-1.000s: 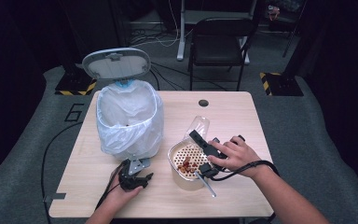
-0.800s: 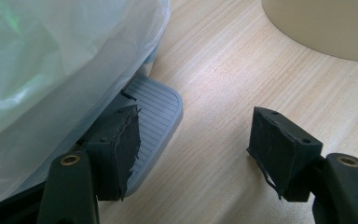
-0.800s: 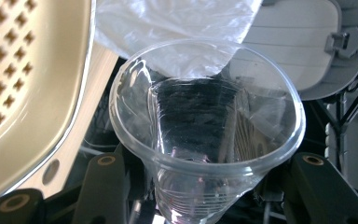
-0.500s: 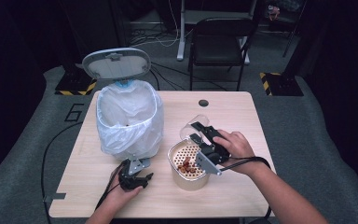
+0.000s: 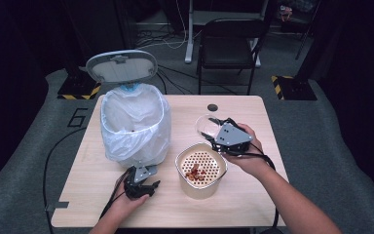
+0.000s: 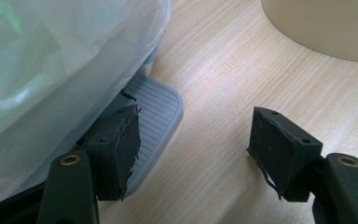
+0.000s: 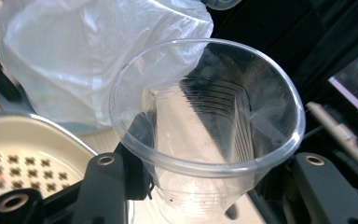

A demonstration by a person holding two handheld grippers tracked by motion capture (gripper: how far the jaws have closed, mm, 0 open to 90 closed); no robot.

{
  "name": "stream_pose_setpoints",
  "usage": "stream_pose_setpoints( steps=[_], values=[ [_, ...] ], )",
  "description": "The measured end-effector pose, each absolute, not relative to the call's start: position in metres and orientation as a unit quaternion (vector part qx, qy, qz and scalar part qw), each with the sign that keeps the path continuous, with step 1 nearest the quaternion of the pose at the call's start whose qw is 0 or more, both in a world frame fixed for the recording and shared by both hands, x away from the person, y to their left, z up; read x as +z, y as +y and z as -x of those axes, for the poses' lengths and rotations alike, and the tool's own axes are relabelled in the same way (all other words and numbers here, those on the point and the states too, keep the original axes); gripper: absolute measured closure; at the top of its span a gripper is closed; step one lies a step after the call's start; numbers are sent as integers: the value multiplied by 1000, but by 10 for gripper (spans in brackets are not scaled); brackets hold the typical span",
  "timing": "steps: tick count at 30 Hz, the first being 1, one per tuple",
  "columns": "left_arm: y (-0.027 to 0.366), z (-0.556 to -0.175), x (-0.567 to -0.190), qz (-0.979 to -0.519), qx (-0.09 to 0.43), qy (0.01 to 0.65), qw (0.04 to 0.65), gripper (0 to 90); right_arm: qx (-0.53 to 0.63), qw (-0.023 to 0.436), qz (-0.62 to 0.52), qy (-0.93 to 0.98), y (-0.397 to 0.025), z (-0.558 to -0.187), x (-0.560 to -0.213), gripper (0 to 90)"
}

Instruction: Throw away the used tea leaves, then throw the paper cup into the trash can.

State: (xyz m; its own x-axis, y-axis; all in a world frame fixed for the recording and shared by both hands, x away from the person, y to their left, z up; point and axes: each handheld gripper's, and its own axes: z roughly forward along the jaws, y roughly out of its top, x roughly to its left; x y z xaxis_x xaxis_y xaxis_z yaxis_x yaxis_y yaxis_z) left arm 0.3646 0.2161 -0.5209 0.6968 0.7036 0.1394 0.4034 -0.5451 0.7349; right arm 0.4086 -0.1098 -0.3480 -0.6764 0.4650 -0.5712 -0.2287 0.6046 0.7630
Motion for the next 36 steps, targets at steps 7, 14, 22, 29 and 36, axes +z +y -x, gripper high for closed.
stream_pose_setpoints(
  steps=[7,14,22,29,36],
  values=[
    [216,-365,-521,-849,219,327,352,335,463,359,-133,799,-110,-414,-345,493],
    [216,-365,-521,-849,218,327,352,335,505,298,-204,784,-108,-419,-336,494],
    [216,-364,-521,-850,219,326,350,335,530,257,-254,767,-97,-429,-329,495],
    [217,-366,-521,-852,222,320,350,335,550,248,-253,756,-86,-434,-319,494],
    [217,-366,-521,-852,221,320,350,335,555,244,-251,754,-74,-442,-304,495]
  ],
)
